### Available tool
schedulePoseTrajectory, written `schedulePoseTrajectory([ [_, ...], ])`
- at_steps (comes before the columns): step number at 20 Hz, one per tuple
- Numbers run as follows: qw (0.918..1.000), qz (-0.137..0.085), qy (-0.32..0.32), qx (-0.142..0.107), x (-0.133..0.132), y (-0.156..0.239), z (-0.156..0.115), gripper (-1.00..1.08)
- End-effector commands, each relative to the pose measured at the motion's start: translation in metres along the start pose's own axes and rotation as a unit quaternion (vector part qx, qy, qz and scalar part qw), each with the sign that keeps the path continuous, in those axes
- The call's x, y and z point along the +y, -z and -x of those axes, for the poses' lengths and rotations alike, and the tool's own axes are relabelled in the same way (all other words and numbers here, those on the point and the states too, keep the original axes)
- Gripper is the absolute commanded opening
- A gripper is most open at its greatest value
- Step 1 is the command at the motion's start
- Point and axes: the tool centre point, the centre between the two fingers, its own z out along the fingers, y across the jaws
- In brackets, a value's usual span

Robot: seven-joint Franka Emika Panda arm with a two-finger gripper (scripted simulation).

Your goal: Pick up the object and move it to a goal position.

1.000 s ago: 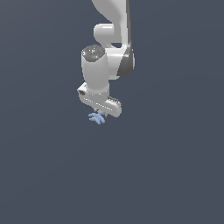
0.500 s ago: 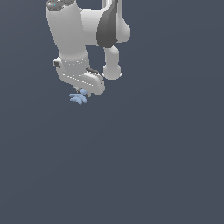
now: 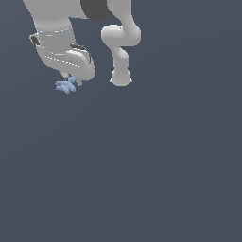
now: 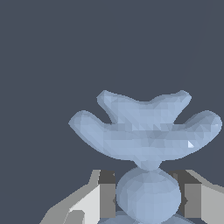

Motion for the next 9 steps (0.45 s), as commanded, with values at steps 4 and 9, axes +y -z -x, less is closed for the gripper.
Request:
schedulePoseTrajectory([
  [4,1.0,0.001,0.001,-0.001,0.014,0.021,-0.003,-1.0],
  [9,1.0,0.001,0.001,0.0,0.016,0.025,-0.005,-1.0],
])
